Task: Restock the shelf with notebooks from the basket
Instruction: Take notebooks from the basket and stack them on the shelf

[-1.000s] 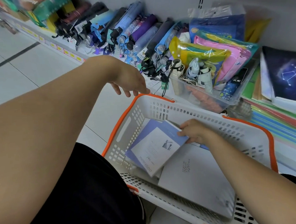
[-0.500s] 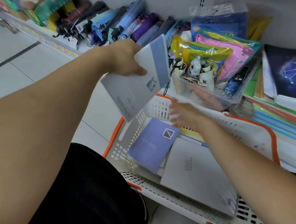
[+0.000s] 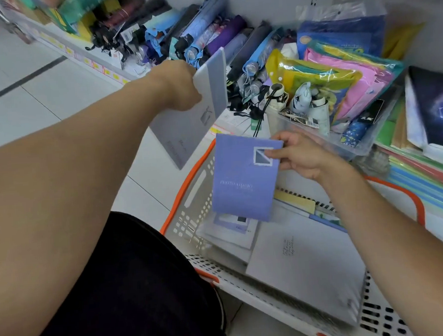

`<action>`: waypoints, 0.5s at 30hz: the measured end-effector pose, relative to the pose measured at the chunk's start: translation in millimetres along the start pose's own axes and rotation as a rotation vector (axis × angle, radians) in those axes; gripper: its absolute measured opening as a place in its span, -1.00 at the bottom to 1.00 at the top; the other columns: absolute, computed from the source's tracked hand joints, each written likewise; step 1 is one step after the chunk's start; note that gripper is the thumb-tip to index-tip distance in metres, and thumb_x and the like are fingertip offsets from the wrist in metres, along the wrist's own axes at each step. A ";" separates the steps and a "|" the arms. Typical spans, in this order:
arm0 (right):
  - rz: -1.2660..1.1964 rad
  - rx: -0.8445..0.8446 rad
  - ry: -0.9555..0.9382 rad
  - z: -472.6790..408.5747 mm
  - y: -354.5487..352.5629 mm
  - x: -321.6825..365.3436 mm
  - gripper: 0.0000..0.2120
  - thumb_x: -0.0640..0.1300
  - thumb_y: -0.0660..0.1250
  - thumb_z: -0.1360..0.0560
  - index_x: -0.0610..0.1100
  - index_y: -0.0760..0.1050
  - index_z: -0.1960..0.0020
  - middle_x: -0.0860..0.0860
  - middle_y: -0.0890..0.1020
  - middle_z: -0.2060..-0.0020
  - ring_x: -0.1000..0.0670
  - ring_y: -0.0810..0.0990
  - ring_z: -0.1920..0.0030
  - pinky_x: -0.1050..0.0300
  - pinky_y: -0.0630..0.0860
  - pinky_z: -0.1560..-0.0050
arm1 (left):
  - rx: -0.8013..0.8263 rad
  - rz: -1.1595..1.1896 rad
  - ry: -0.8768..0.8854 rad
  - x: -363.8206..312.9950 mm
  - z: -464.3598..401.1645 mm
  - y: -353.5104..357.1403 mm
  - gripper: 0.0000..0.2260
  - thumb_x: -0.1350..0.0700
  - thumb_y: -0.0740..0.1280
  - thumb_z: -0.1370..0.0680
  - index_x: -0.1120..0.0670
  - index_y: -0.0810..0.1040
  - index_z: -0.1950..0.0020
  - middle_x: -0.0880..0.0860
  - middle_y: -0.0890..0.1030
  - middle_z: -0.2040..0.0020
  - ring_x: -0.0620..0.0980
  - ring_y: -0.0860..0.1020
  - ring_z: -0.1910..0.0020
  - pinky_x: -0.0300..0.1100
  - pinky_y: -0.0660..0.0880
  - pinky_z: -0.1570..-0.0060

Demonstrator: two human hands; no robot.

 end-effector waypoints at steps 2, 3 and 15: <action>-0.089 0.023 -0.123 15.1 -12.1 44.9 -0.85 -0.38 0.35 -0.52 -0.15 0.52 0.04 -0.03 0.72 0.18 -0.01 0.72 0.15 0.13 0.68 0.19 | -0.008 0.028 -0.039 4.0 0.0 -2.3 -0.70 0.06 0.31 -0.57 0.12 0.52 -0.27 0.12 0.47 0.03 0.13 0.43 0.07 -0.07 0.39 0.11; -0.170 -0.003 -0.193 23.1 -17.6 64.9 -0.85 -0.38 0.33 -0.53 -0.14 0.51 0.04 -0.01 0.72 0.17 0.01 0.72 0.15 0.15 0.67 0.21 | 0.014 0.084 -0.059 5.0 1.6 -3.0 -0.72 0.06 0.30 -0.58 0.12 0.52 -0.25 0.11 0.48 0.03 0.13 0.45 0.07 -0.07 0.41 0.13; 0.168 -0.320 -0.539 79.7 -42.9 274.4 -0.86 -0.33 0.45 -0.48 -0.14 0.58 0.16 0.11 0.65 0.43 0.10 0.66 0.39 0.13 0.64 0.39 | 0.353 1.777 0.003 -63.1 24.5 -41.9 -0.52 -0.26 0.17 -0.58 0.05 0.69 0.20 0.04 0.68 0.25 0.07 0.65 0.28 -0.17 0.59 0.33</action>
Point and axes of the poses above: each hand's wrist, its own z-axis away from the middle knuckle, its own y-axis out of the palm, x = y × z, the point moved 4 cm from there along -z, towards the middle knuckle
